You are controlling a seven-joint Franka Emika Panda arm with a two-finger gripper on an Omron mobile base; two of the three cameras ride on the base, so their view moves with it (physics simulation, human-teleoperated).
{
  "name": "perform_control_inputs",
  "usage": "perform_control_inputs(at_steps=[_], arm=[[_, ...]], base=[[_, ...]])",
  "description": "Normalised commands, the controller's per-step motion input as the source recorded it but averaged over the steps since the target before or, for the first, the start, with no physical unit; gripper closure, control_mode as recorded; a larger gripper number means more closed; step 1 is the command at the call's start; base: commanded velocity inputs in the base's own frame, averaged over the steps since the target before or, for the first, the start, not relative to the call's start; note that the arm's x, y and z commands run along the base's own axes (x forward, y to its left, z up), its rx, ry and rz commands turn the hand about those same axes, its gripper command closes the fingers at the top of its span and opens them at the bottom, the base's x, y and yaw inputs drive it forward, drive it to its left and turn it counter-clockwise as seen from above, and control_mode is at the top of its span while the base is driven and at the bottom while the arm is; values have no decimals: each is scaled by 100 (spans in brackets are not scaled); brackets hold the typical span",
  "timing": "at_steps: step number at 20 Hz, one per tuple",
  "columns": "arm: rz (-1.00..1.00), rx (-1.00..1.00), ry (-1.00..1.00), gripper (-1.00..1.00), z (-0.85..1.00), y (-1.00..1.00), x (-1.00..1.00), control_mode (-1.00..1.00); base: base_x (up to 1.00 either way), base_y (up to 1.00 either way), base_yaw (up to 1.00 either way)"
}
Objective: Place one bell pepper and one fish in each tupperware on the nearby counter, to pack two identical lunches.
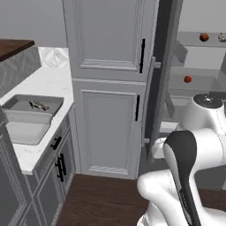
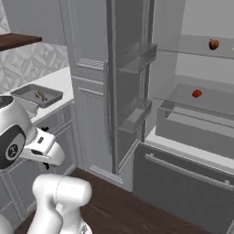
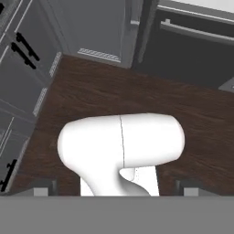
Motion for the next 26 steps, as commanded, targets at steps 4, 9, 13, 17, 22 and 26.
perform_control_inputs(at_steps=[4,9,13,17,22,26], arm=[[0,0,0,-100,0,0,0,100],[0,0,0,-100,0,0,0,100],[0,0,0,-100,0,0,0,100],[0,0,0,-100,0,0,0,100],[0,0,0,-100,0,0,0,100],[0,0,0,-100,0,0,0,100]], base=[[-38,-90,-27],[-16,-85,-31],[-3,-64,-31],[0,-31,-30],[18,-3,-24],[57,6,-10]])
